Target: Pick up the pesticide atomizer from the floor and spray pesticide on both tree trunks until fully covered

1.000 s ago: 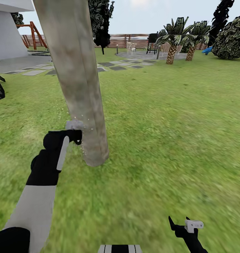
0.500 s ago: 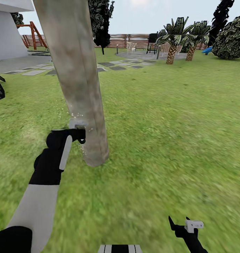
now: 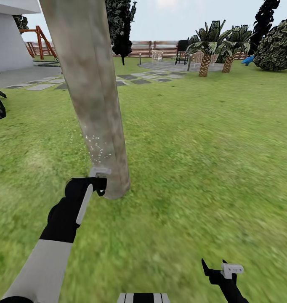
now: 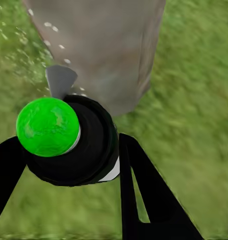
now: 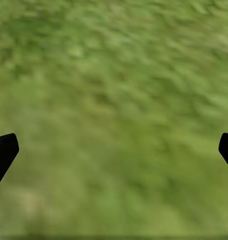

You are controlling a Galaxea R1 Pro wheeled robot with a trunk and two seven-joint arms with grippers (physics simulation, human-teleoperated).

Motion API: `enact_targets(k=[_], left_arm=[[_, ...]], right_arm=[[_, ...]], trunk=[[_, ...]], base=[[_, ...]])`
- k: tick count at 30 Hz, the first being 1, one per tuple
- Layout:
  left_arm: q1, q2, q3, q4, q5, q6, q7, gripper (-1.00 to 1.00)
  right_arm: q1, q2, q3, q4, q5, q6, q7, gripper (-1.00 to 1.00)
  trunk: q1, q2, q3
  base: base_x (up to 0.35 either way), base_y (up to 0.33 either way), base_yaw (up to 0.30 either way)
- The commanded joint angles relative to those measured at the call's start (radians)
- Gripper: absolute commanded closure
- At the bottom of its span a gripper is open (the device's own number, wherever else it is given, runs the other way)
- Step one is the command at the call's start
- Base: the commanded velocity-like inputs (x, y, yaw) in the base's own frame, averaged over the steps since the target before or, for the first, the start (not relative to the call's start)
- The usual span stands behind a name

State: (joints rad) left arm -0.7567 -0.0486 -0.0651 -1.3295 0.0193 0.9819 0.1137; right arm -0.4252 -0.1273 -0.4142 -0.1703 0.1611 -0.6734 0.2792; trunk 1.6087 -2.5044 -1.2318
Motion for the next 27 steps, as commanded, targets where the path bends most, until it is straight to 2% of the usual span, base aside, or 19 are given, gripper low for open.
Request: enact_targets(k=[1,4,6,10,12,14,15,16,18,24,27], left_arm=[[0.0,0.0,-0.006,0.043,-0.002,-0.024,0.0,1.0],[-0.001,0.0,-0.019,0.147,-0.002,-0.115,0.006,1.0],[-0.001,-0.001,-0.023,0.199,-0.004,-0.15,0.011,1.0],[-0.005,-0.012,-0.039,0.214,-0.01,-0.16,0.013,1.0],[-0.01,-0.039,-0.043,0.214,-0.013,-0.16,0.015,1.0],[-0.015,-0.061,-0.073,0.21,-0.015,-0.158,0.024,1.0],[-0.018,-0.068,-0.112,0.205,-0.015,-0.154,0.044,1.0],[-0.02,-0.072,-0.127,0.2,-0.014,-0.153,0.059,1.0],[-0.021,-0.074,-0.134,0.197,-0.016,-0.15,0.067,1.0],[-0.008,-0.057,-0.114,0.215,-0.016,-0.146,0.072,1.0],[-0.006,-0.052,-0.044,0.311,-0.017,-0.152,0.073,1.0]], right_arm=[[0.0,0.0,0.0,0.0,0.0,0.0,0.0,-1.0],[0.0,0.0,0.0,0.0,0.0,0.0,0.0,-1.0],[0.0,0.0,0.0,0.0,0.0,0.0,0.0,-1.0],[0.0,0.002,0.0,0.0,0.0,0.0,0.0,-1.0],[0.0,0.006,0.0,0.0,0.0,-0.001,-0.001,-1.0],[0.0,0.011,0.0,0.0,0.001,-0.001,-0.001,-1.0],[0.0,0.013,0.0,0.0,0.001,-0.001,-0.001,-1.0],[0.0,0.013,0.0,0.0,0.001,-0.002,-0.002,-1.0],[0.0,0.014,0.0,0.0,0.002,-0.002,-0.002,-1.0],[0.0,0.014,0.0,0.0,0.002,-0.002,-0.002,-1.0],[0.0,0.014,0.0,0.0,0.002,-0.002,-0.002,-1.0]], trunk=[[0.0,0.0,0.0],[0.0,0.0,0.0],[0.0,0.0,0.0],[0.0,0.0,0.0],[0.0,0.0,0.0],[0.0,0.0,0.0],[0.0,0.0,0.0],[0.0,0.0,0.0],[0.0,0.0,0.0],[0.0,0.0,0.0],[0.0,0.0,0.0]], base=[[0.0,0.0,0.0],[0.0,0.0,0.0],[0.0,0.0,0.0],[0.0,0.0,0.0],[0.0,0.0,0.0],[0.0,0.0,0.0],[0.0,0.0,0.0],[0.0,0.0,0.0],[0.0,0.0,0.0],[0.0,0.0,0.0],[0.0,0.0,0.0]])
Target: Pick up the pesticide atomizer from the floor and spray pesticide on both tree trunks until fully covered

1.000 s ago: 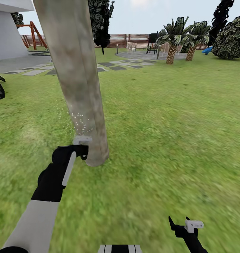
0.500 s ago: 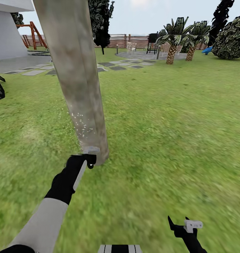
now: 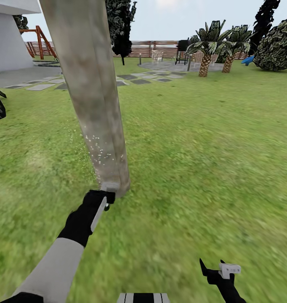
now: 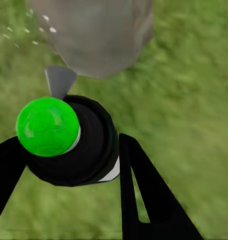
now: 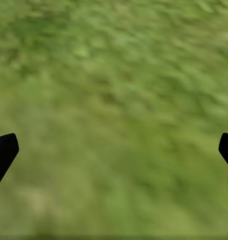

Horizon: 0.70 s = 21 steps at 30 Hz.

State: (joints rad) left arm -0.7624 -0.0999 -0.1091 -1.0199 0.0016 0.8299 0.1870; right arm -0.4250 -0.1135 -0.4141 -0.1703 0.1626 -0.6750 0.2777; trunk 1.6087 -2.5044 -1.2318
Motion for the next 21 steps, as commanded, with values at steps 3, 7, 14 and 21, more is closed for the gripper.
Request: enact_targets(k=[3,7,14,21], left_arm=[[0.004,0.002,0.028,0.039,-0.003,-0.004,-0.001,1.0],[0.007,0.002,0.031,0.047,0.0,-0.005,0.009,1.0],[0.008,0.003,0.032,0.141,0.0,-0.011,0.053,1.0],[0.071,0.035,0.035,0.2,0.002,-0.175,0.068,1.0]], right_arm=[[0.0,0.0,0.0,0.0,0.0,0.0,-0.001,-1.0],[0.0,0.0,0.0,0.0,0.0,0.0,0.0,-1.0],[0.0,0.0,-0.001,0.0,-0.001,0.0,0.001,-1.0],[0.0,0.0,-0.001,0.0,-0.002,0.0,0.002,-1.0]], trunk=[[0.0,0.0,0.0],[0.0,0.0,0.0],[0.0,0.0,0.0],[0.0,0.0,0.0]], base=[[0.0,0.0,0.0],[0.058,0.0,0.0],[0.319,0.0,0.0],[0.091,0.0,0.0]])
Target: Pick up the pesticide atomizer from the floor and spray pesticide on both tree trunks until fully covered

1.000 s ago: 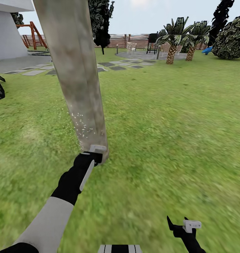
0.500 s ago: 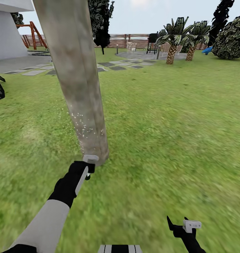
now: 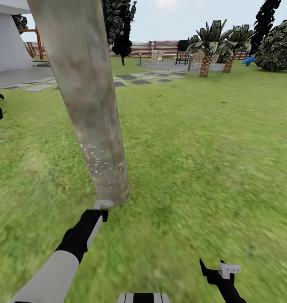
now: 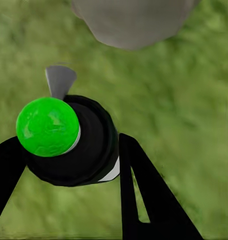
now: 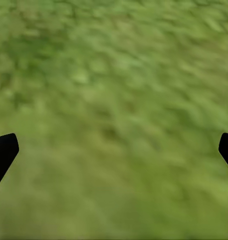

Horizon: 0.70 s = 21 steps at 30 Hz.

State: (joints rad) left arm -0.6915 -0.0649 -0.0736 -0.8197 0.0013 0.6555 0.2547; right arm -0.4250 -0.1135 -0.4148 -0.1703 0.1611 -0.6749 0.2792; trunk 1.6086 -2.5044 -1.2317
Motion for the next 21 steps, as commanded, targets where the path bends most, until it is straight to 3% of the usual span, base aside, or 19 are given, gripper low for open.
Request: enact_targets(k=[1,2,3,5,10,16,21], left_arm=[[0.009,0.01,0.013,-0.001,0.005,-0.006,0.004,1.0],[0.014,0.023,0.084,-0.001,0.007,-0.014,0.01,1.0],[0.016,0.027,0.128,-0.001,0.005,-0.043,0.011,1.0],[0.016,0.023,0.152,0.0,0.003,-0.092,0.012,1.0],[0.017,0.019,0.108,0.056,0.01,-0.139,0.012,1.0],[0.042,0.023,0.104,0.054,0.011,-0.174,0.005,1.0],[0.043,0.02,0.104,0.062,0.014,-0.174,0.0,1.0]], right_arm=[[0.0,0.0,-0.001,0.0,0.0,0.0,0.0,-1.0],[0.0,0.0,0.0,0.0,0.0,0.0,0.0,-1.0],[0.0,0.0,0.0,0.0,0.001,0.0,0.0,-1.0],[0.0,0.0,0.0,0.0,0.001,0.001,0.0,-1.0],[0.0,0.0,0.0,0.0,0.001,0.001,0.001,-1.0],[0.0,0.0,-0.001,0.0,0.0,0.001,-0.003,-1.0],[0.0,0.0,-0.001,0.0,0.0,0.001,0.0,-1.0]], trunk=[[0.0,0.0,0.0],[0.0,0.0,0.0],[0.0,0.0,0.0],[0.0,0.0,0.0],[0.0,0.0,0.0],[0.0,0.0,0.0],[0.0,0.0,0.0]], base=[[0.001,0.0,0.0],[0.0,0.0,0.0],[0.0,0.0,0.0],[0.0,0.0,0.0],[0.0,0.0,0.0],[0.0,-0.009,0.062],[0.001,-0.243,0.113]])
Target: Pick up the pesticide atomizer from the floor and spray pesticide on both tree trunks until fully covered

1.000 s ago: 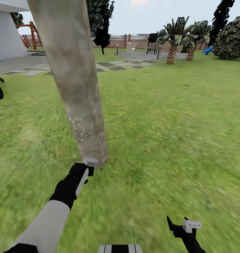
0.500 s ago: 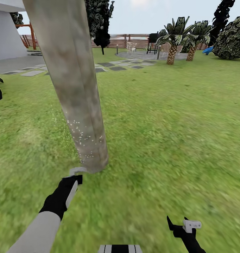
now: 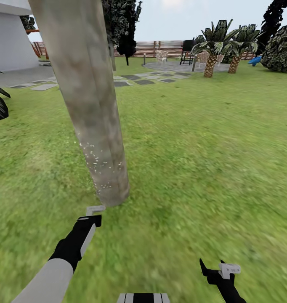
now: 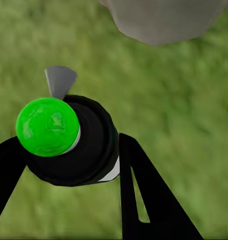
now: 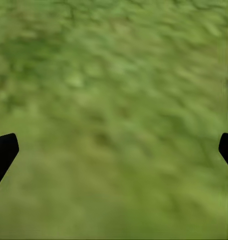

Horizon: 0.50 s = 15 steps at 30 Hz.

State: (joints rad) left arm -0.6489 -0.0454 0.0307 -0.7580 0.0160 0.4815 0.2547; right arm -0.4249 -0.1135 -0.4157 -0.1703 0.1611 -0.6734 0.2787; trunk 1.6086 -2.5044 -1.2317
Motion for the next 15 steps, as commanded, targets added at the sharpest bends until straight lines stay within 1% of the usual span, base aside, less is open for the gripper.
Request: enact_targets(k=[1,5,7,11,15], left_arm=[[0.0,0.0,0.0,0.0,-0.001,0.0,0.0,1.0],[0.0,-0.001,0.0,0.001,-0.001,0.0,0.001,1.0],[0.0,-0.002,0.0,0.002,-0.001,0.0,0.001,1.0],[0.0,-0.002,-0.001,0.002,-0.001,0.0,0.003,1.0],[0.0,-0.002,-0.002,0.002,-0.001,0.0,0.002,1.0]], right_arm=[[0.0,0.0,0.0,0.0,0.0,0.0,0.0,-1.0],[0.0,0.0,0.0,0.0,0.0,0.0,-0.002,-1.0],[0.0,0.0,0.0,0.0,0.0,0.0,-0.002,-1.0],[0.0,0.0,0.0,0.0,0.0,0.0,-0.003,-1.0],[0.0,0.0,0.0,0.0,0.0,0.0,-0.003,-1.0]], trunk=[[0.0,0.0,0.0],[0.0,0.0,0.0],[0.0,0.0,0.0],[0.0,0.0,0.0],[0.0,0.0,0.0]], base=[[0.05,-0.268,0.009],[0.126,-0.261,0.006],[0.169,-0.251,0.138],[0.155,-0.253,0.239],[0.068,-0.267,0.276]])
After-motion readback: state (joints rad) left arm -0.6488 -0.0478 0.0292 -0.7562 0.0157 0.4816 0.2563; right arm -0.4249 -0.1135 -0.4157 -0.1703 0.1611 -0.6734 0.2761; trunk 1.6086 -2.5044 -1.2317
